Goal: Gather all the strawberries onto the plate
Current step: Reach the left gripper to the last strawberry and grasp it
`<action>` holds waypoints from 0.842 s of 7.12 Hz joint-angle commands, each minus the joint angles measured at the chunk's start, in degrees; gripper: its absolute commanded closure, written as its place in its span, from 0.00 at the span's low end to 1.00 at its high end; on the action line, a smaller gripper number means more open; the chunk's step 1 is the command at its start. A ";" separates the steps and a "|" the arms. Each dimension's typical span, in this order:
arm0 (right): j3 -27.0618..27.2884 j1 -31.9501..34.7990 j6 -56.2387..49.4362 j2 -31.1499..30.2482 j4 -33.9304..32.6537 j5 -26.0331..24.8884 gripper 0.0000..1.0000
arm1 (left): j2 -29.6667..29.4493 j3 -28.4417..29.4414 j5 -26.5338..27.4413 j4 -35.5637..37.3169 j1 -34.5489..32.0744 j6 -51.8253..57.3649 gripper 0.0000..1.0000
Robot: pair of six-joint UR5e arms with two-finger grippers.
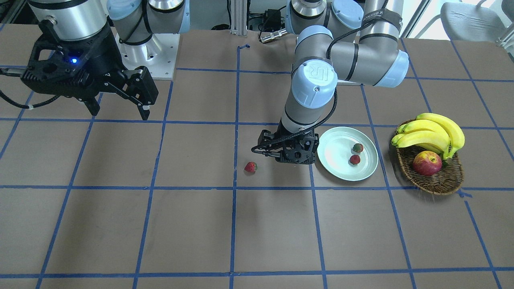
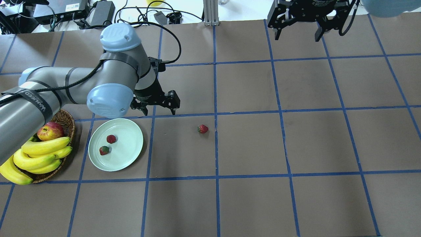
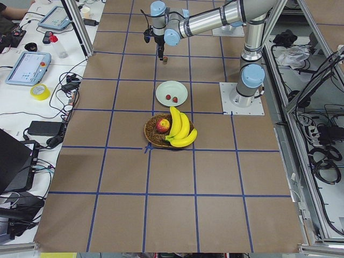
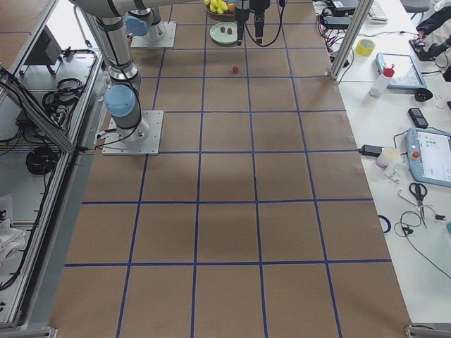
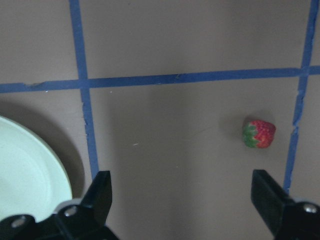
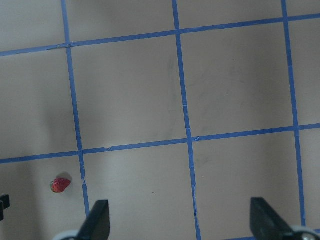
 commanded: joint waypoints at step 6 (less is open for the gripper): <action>0.09 0.00 0.00 0.00 0.21 -0.09 0.00 | -9.12 -6.12 -3.47 16.98 -4.58 -1.76 0.00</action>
